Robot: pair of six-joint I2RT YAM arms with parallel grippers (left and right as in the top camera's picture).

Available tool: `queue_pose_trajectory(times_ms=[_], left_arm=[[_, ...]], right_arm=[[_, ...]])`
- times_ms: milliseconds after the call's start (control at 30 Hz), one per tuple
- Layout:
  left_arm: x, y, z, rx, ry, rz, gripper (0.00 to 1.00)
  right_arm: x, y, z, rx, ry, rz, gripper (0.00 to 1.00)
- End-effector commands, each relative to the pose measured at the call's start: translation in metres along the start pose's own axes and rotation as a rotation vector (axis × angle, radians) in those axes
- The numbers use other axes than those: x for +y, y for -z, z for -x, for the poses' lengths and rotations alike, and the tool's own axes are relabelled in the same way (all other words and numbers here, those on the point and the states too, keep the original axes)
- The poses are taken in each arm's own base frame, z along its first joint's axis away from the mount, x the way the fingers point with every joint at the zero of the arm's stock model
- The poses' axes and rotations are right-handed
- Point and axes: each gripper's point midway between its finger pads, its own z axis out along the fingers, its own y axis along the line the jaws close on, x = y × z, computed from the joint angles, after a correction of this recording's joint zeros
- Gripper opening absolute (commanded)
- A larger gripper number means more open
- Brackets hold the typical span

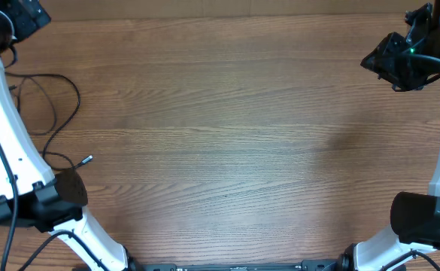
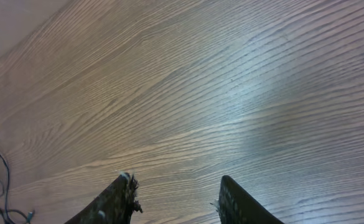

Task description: Untangle cables

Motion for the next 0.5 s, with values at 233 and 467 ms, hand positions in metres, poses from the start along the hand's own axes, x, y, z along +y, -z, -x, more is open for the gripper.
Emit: queue_pose_trajectory(times_ms=[233,467], left_arm=[[-0.007,0.088,-0.019,-0.016,0.091,-0.048,1.0],[-0.009,0.137,-0.069,0.106,0.157,-0.054,1.0]], right_arm=[[0.037,0.003,-0.015,0.024,0.198,0.118,0.51],[0.078,0.025,-0.03,-0.045,0.32,0.162,0.58]])
